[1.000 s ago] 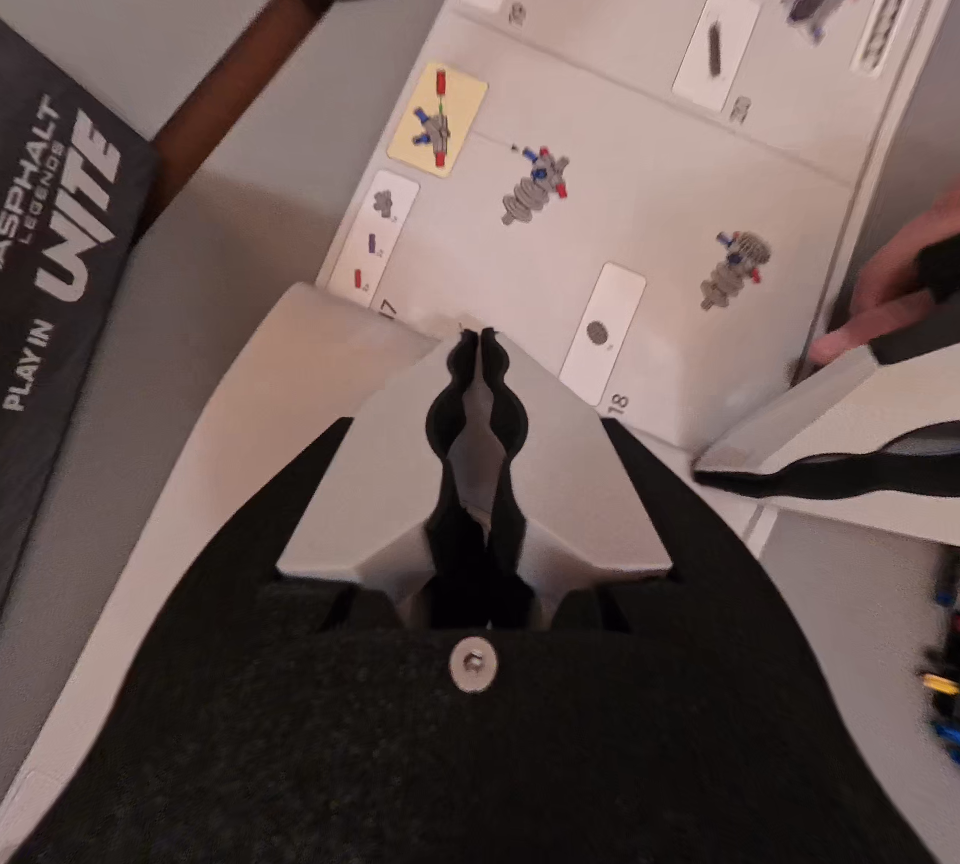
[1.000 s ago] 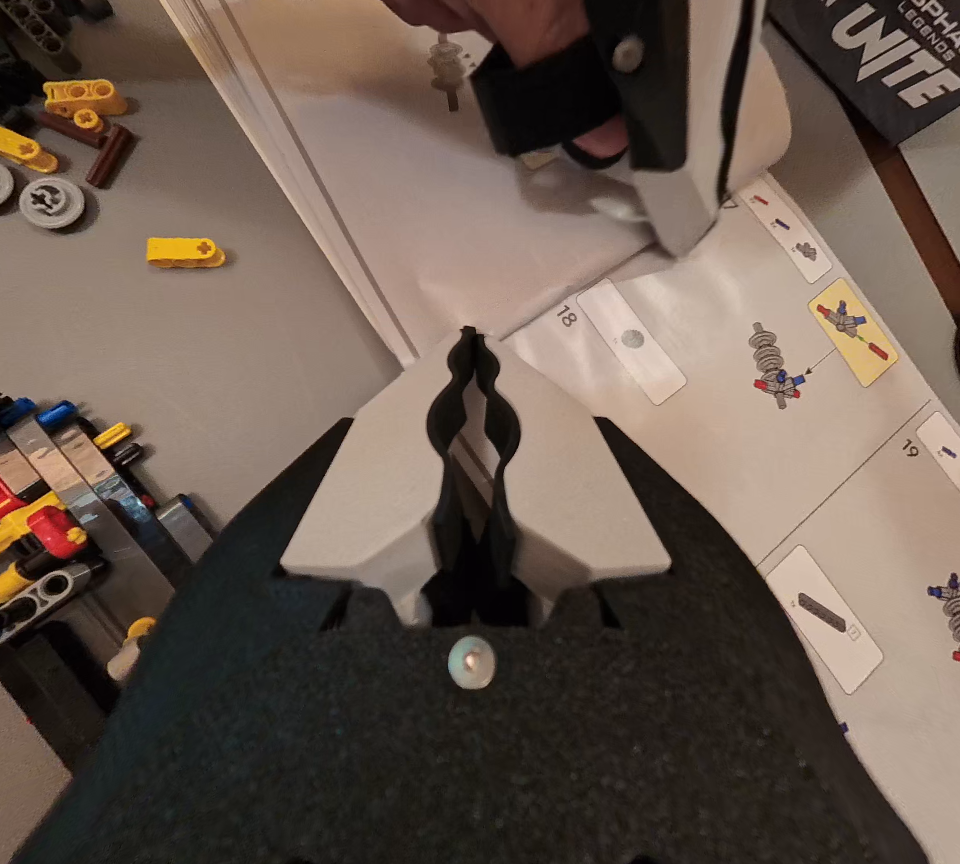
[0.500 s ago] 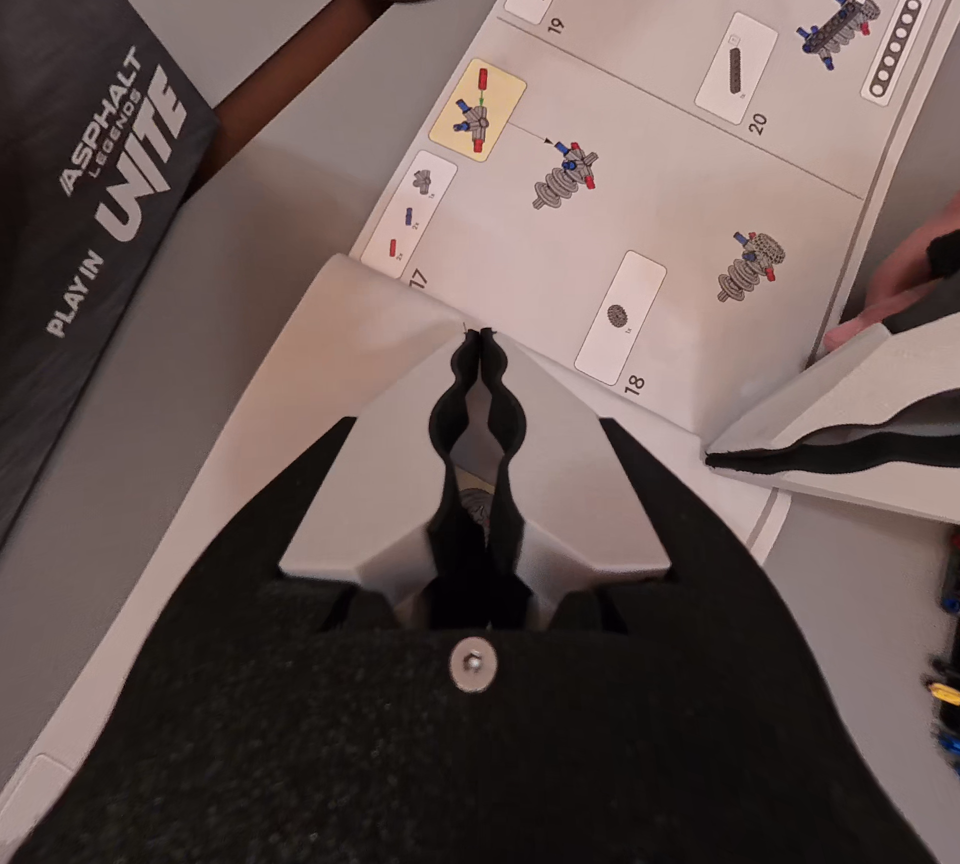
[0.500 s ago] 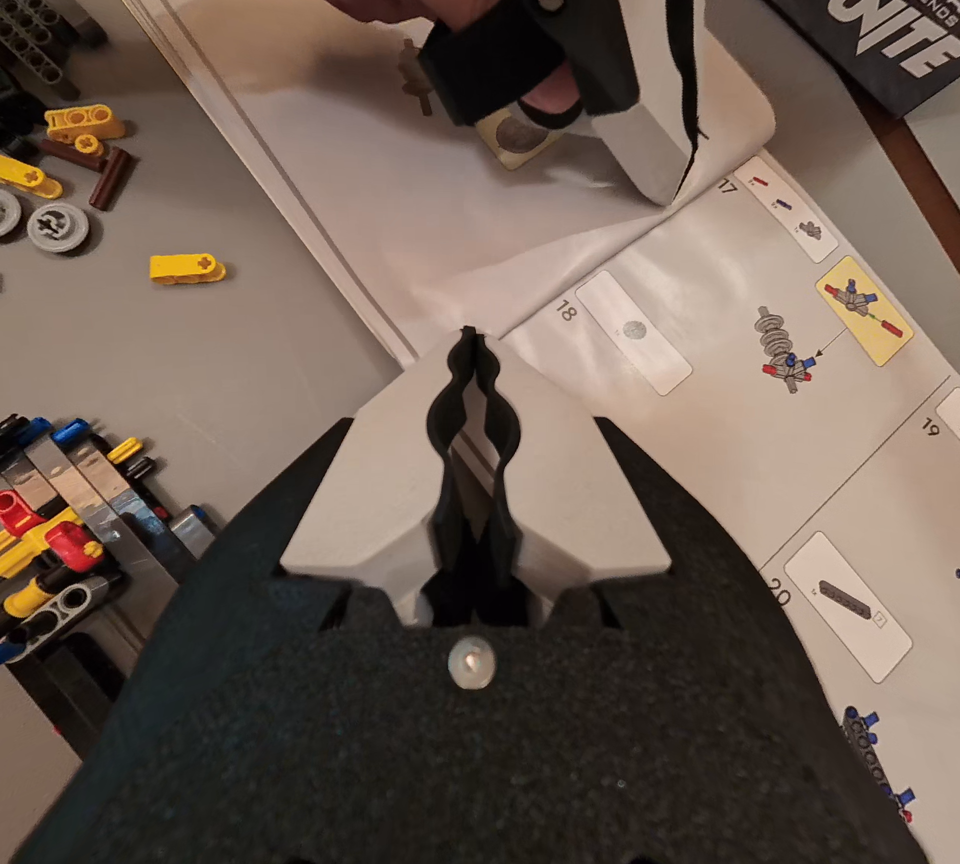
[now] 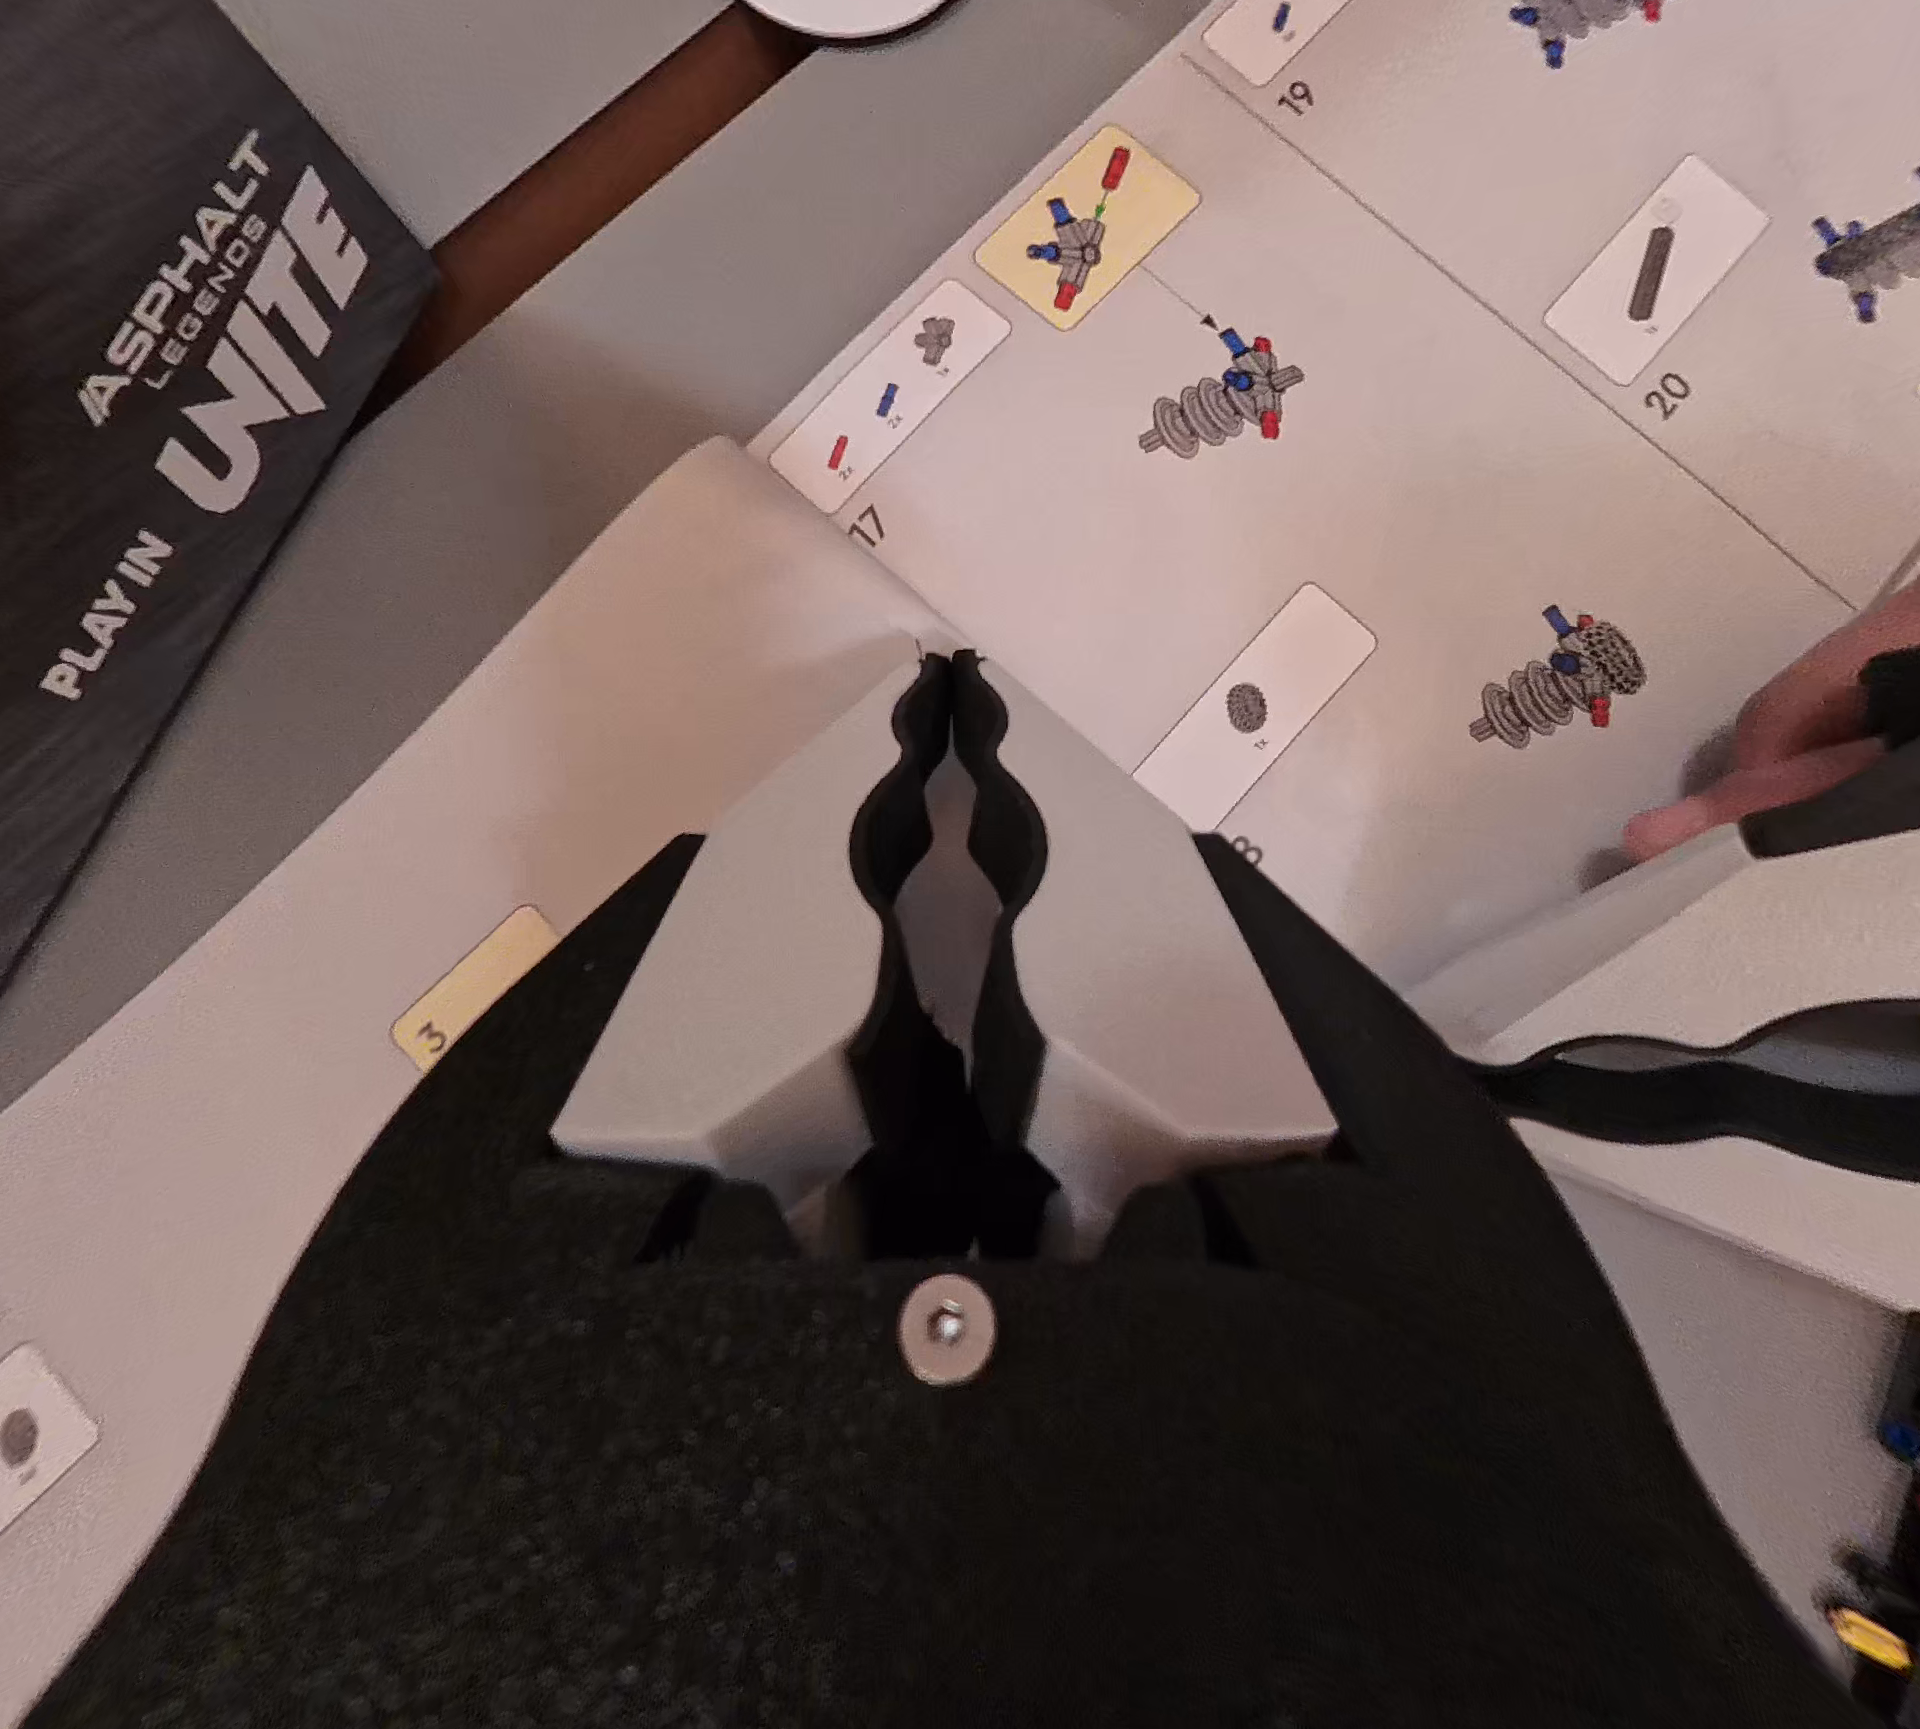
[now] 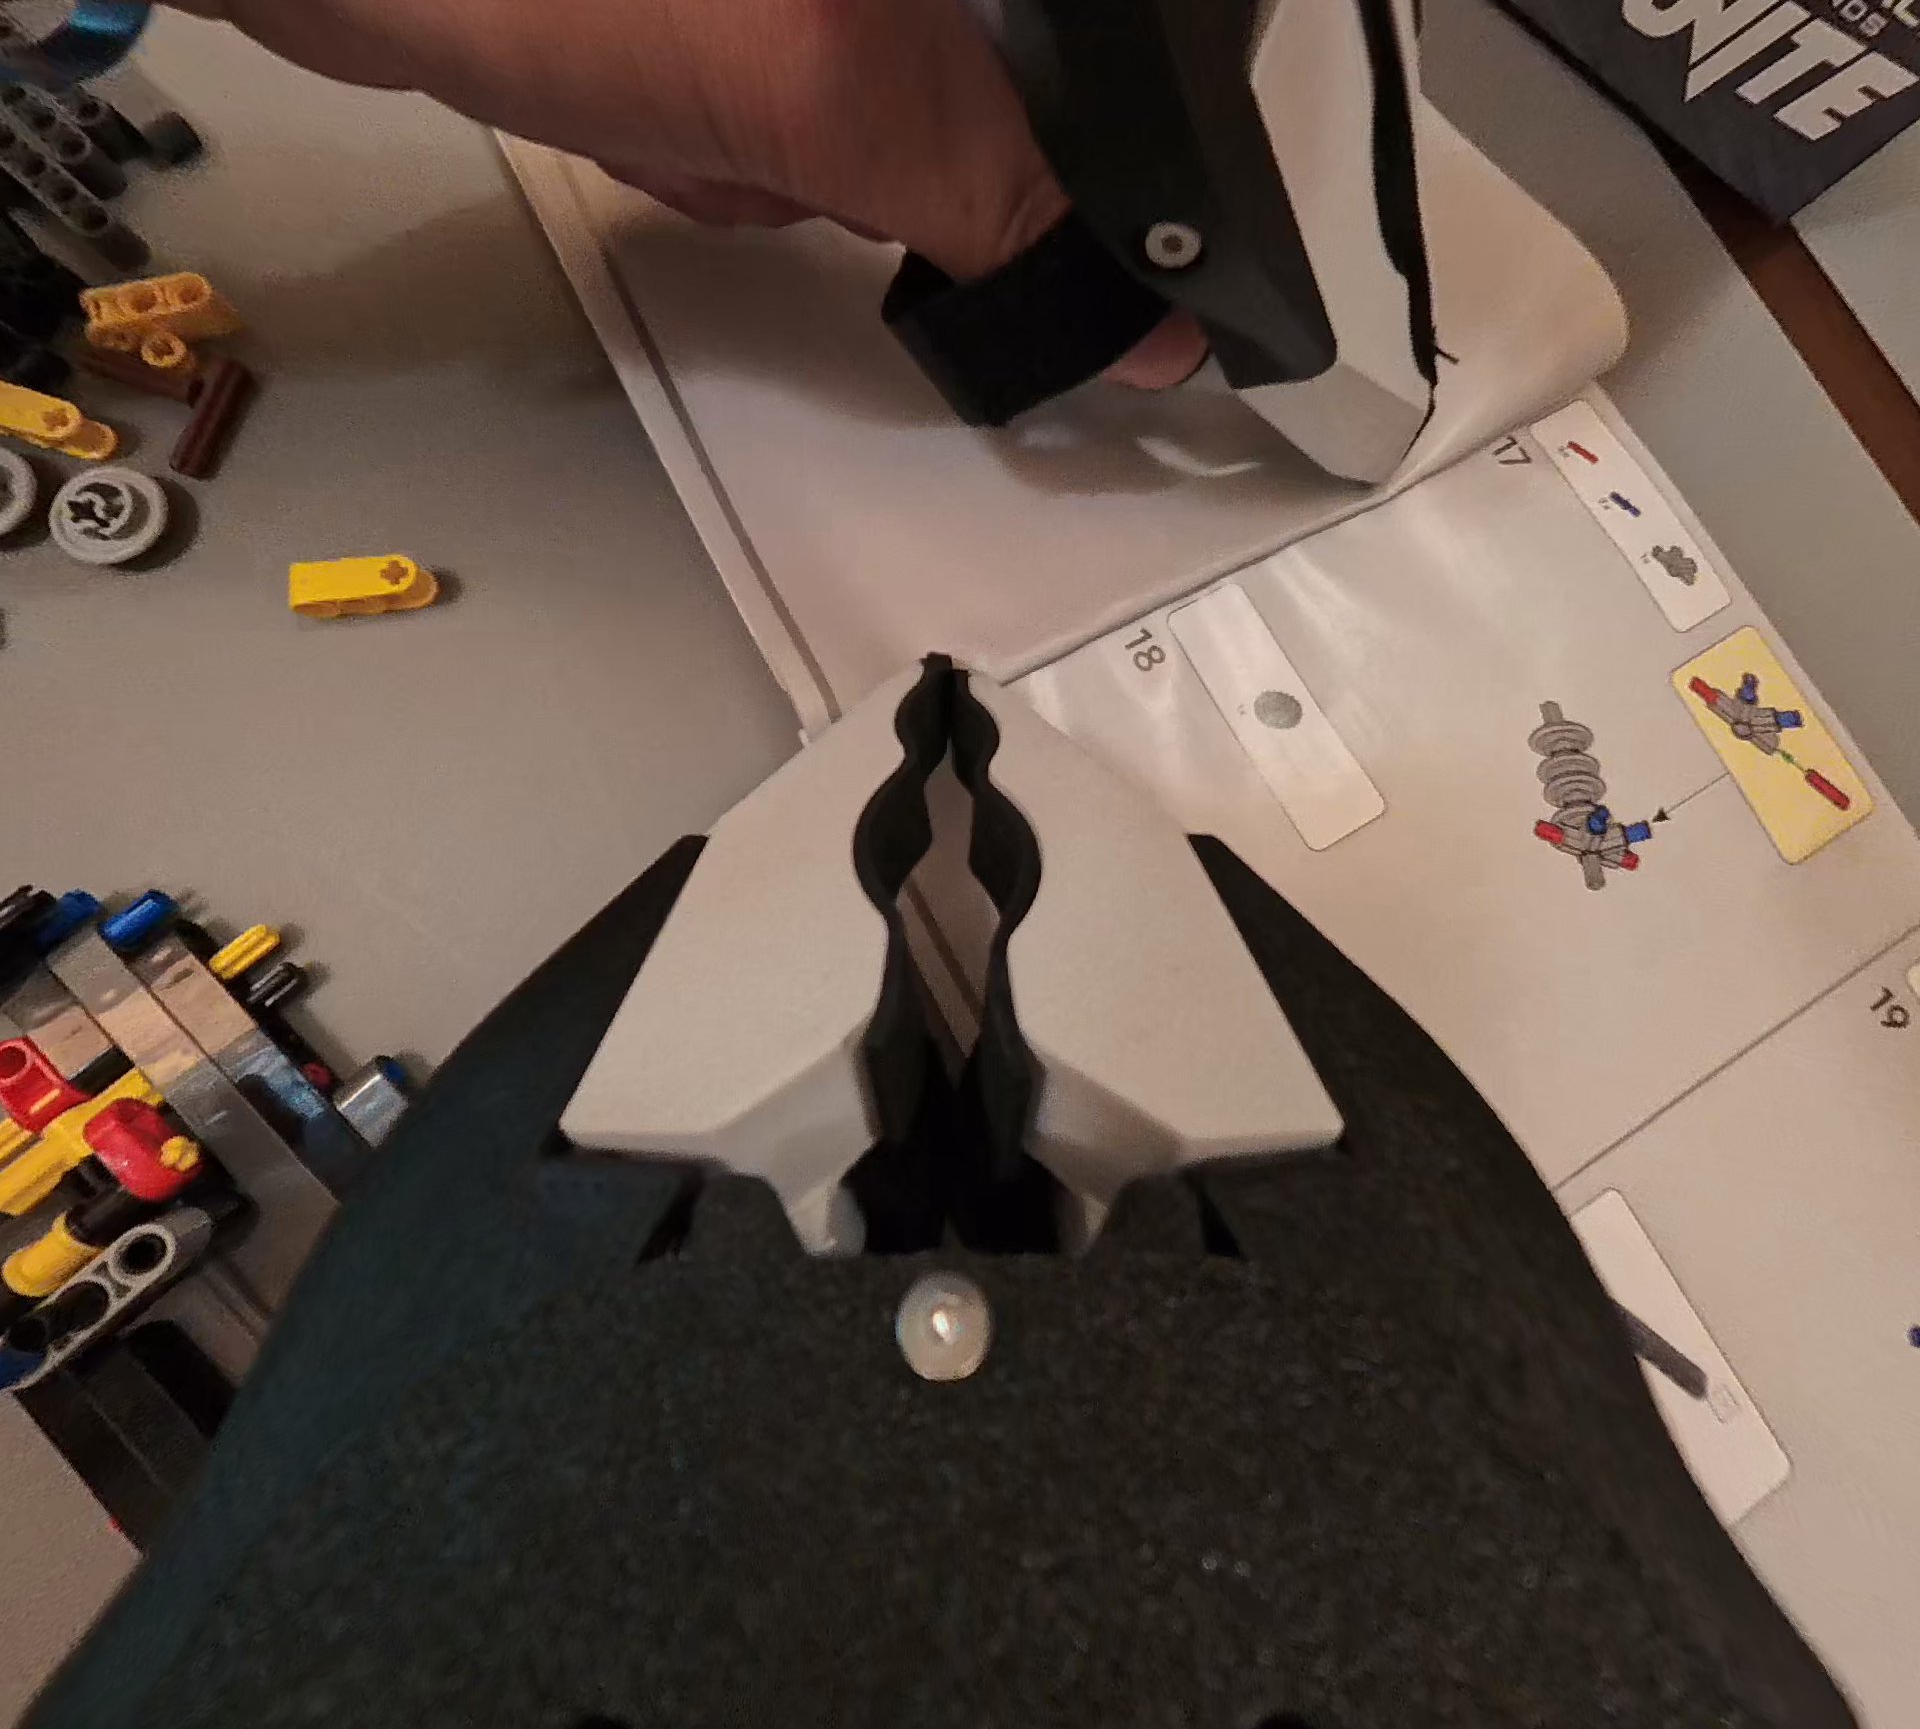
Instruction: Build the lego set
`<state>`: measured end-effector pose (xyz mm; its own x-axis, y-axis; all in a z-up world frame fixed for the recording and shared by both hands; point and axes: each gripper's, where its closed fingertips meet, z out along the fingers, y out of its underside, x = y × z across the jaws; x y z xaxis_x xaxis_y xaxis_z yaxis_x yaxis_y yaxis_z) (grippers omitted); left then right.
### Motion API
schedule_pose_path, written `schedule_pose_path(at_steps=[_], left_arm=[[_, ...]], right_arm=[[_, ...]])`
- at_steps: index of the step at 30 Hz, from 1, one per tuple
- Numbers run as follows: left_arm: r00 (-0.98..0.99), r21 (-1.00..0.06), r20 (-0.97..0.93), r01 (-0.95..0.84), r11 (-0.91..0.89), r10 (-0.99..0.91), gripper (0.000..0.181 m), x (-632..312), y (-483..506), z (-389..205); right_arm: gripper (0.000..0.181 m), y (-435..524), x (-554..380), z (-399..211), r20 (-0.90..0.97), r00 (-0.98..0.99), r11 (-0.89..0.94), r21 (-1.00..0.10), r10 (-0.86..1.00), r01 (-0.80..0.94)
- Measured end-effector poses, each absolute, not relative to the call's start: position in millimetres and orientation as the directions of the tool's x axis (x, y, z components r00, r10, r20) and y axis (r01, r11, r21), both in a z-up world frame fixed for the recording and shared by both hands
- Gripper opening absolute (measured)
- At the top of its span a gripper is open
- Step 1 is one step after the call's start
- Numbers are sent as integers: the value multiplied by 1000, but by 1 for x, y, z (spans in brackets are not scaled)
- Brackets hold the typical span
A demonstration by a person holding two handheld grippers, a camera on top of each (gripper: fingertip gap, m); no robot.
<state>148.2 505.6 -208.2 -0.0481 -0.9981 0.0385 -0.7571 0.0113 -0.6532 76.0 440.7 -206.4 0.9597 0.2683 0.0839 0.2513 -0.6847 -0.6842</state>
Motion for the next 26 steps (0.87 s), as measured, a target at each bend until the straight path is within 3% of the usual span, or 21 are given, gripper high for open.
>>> schedule_pose_path(at_steps=[4,12,16,21,24,26], left_arm=[[-6,-658,23,-753,-11,-1000,0,147,505,-206],[-42,-661,84,-750,-24,-996,0,142,489,-205],[-36,-690,91,-723,-38,-995,17,132,486,-182],[-103,-887,194,-443,-130,-975,21,19,458,-79],[4,-922,106,-375,-100,-994,21,-83,482,-78],[110,-911,31,-406,-73,-993,21,-145,500,-97]], right_arm=[[0,438,76,-206,0,963,-683,-705,271,192],[0,417,80,-205,15,958,-708,-670,288,224],[0,414,90,-187,106,964,-682,-689,242,247],[4,371,86,-102,8,995,-413,-909,96,48],[18,339,80,-89,-102,994,-254,-963,26,-92],[22,326,86,-92,-91,995,-182,-978,-46,-98]])
